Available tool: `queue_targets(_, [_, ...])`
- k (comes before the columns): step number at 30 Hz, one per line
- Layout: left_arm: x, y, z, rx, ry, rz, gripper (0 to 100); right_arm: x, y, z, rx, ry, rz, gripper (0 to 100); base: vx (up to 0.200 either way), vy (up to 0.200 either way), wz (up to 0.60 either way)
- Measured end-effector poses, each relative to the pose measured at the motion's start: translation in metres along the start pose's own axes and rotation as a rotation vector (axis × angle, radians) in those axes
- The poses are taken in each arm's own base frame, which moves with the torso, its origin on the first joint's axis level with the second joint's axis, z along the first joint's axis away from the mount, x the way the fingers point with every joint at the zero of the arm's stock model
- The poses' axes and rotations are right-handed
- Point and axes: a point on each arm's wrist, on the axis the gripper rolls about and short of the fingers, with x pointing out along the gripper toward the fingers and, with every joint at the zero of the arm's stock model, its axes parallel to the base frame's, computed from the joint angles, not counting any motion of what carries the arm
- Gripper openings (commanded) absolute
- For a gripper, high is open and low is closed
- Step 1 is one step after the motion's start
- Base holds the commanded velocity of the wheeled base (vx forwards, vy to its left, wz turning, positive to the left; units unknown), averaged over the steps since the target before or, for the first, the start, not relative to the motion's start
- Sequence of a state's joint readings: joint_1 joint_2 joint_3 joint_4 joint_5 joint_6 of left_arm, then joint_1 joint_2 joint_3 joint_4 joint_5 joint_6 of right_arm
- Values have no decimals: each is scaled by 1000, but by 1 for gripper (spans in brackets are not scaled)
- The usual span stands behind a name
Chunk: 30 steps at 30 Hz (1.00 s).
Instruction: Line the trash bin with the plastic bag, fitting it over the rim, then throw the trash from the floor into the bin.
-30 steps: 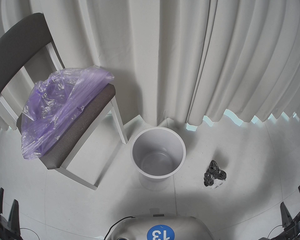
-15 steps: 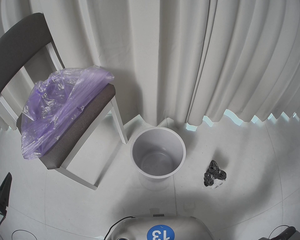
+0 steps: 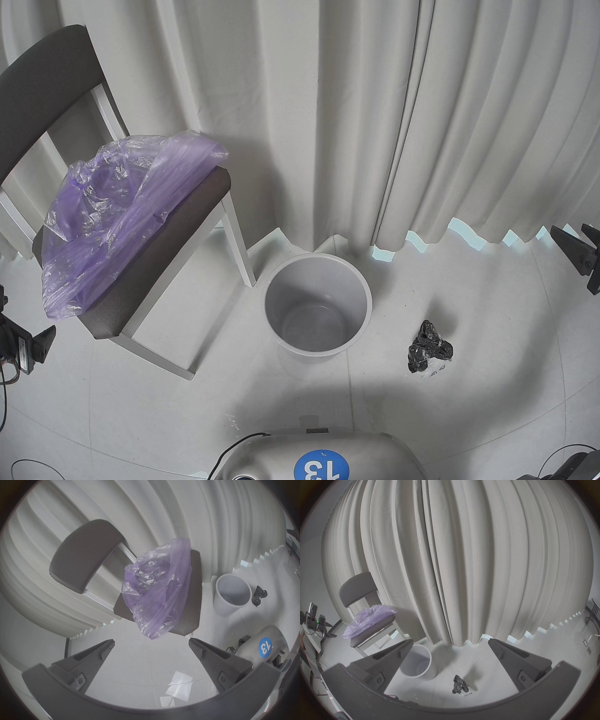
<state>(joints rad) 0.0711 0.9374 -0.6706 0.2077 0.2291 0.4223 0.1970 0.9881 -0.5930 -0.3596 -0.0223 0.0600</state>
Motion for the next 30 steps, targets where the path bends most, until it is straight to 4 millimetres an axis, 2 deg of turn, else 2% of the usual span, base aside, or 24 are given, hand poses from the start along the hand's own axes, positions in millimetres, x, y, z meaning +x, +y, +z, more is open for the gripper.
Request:
queue_targets(4, [16, 2, 11, 4, 15, 5, 100, 6, 1, -2, 0, 20, 8, 100, 0, 0, 0])
queue_targets(16, [64, -1, 26, 33, 50, 10, 100, 11, -3, -3, 4, 35, 51, 100, 0, 0, 0])
queue_targets(30, [99, -5, 32, 96, 63, 51, 100, 14, -11, -3, 9, 41, 25, 100, 0, 0, 0])
